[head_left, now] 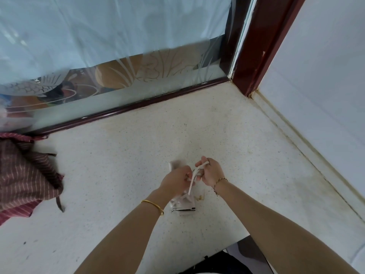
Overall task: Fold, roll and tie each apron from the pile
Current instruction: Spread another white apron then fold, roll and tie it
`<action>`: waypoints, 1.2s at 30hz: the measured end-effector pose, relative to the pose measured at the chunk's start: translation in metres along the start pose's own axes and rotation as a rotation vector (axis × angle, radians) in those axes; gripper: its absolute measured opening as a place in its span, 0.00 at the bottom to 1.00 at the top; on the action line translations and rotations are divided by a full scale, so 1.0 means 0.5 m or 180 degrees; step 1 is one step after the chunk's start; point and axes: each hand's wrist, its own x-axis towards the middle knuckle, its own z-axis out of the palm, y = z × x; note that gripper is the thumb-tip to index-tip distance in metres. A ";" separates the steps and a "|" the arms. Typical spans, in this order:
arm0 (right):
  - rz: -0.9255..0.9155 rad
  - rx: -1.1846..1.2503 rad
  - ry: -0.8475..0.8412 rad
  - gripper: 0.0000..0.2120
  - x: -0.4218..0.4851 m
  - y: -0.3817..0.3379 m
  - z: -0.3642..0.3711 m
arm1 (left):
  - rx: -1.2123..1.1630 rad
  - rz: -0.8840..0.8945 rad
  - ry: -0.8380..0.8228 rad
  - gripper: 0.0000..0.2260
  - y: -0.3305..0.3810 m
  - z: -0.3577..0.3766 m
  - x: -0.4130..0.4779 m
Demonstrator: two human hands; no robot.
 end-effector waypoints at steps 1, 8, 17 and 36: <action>0.0054 0.0030 -0.0011 0.19 -0.005 -0.005 -0.002 | -0.0032 -0.0002 0.0019 0.04 0.000 0.000 -0.001; 0.0569 0.0397 0.0035 0.18 -0.006 -0.008 -0.004 | 0.0290 0.0089 0.0229 0.06 0.004 0.009 0.000; 0.2207 0.0481 -0.1348 0.18 0.004 0.037 -0.066 | -0.1542 -0.0476 0.0035 0.05 -0.016 -0.018 0.012; -0.0140 -0.0060 0.1304 0.16 0.013 -0.011 -0.031 | -0.1210 -0.0254 -0.0094 0.10 -0.026 -0.026 0.009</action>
